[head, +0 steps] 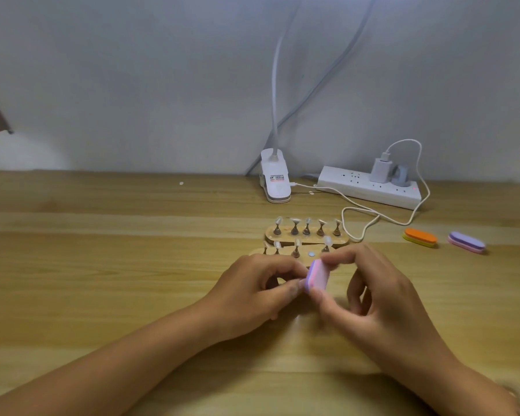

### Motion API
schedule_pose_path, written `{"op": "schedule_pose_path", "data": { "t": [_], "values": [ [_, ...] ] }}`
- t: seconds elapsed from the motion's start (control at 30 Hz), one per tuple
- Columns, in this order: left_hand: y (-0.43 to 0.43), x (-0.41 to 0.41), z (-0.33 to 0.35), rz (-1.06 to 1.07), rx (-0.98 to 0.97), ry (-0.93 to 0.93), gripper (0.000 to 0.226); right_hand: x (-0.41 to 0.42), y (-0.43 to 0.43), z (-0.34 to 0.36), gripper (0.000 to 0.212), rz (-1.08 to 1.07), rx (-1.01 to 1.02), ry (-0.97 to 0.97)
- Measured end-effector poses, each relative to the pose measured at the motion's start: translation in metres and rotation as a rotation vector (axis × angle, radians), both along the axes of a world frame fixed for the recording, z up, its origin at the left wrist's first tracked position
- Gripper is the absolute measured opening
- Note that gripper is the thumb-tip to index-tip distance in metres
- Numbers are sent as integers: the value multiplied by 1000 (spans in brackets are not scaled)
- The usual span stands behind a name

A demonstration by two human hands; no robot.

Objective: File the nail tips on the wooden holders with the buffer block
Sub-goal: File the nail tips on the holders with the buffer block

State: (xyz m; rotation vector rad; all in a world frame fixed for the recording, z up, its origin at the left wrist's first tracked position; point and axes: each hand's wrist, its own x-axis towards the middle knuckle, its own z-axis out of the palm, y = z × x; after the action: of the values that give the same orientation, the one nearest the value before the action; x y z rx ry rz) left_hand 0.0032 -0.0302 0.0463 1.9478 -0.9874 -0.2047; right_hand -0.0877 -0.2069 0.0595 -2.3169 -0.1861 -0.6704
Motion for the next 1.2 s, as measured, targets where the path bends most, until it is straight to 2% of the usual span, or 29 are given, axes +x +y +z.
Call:
{"op": "schedule_pose_path", "data": {
  "t": [0.07,0.23,0.4,0.53,0.67,0.8,0.93,1.1,1.2],
  "values": [
    [0,0,-1,5,14,-20,17,-3,5,-1,28,80,-38,7],
    [-1,0,0,2,-27,12,12,8,-13,-4,22,-42,280,96],
    [0,0,-2,6,-9,-1,15,-3,4,-1,27,103,-11,20],
    [-1,0,-2,6,-18,0,12,3,-6,-2,24,-19,62,32],
    [-1,1,-3,12,-24,-3,13,-2,2,-1,25,64,-24,1],
    [-1,1,-2,12,-88,50,10,5,-9,-1,23,-50,122,27],
    [-1,1,-3,2,-98,71,15,-2,4,0,26,64,-21,-23],
    [0,0,-4,15,-113,99,9,0,-2,0,33,-59,-12,-9],
    [0,1,-4,7,-82,80,14,-5,5,0,31,56,-97,-30]
  ]
}}
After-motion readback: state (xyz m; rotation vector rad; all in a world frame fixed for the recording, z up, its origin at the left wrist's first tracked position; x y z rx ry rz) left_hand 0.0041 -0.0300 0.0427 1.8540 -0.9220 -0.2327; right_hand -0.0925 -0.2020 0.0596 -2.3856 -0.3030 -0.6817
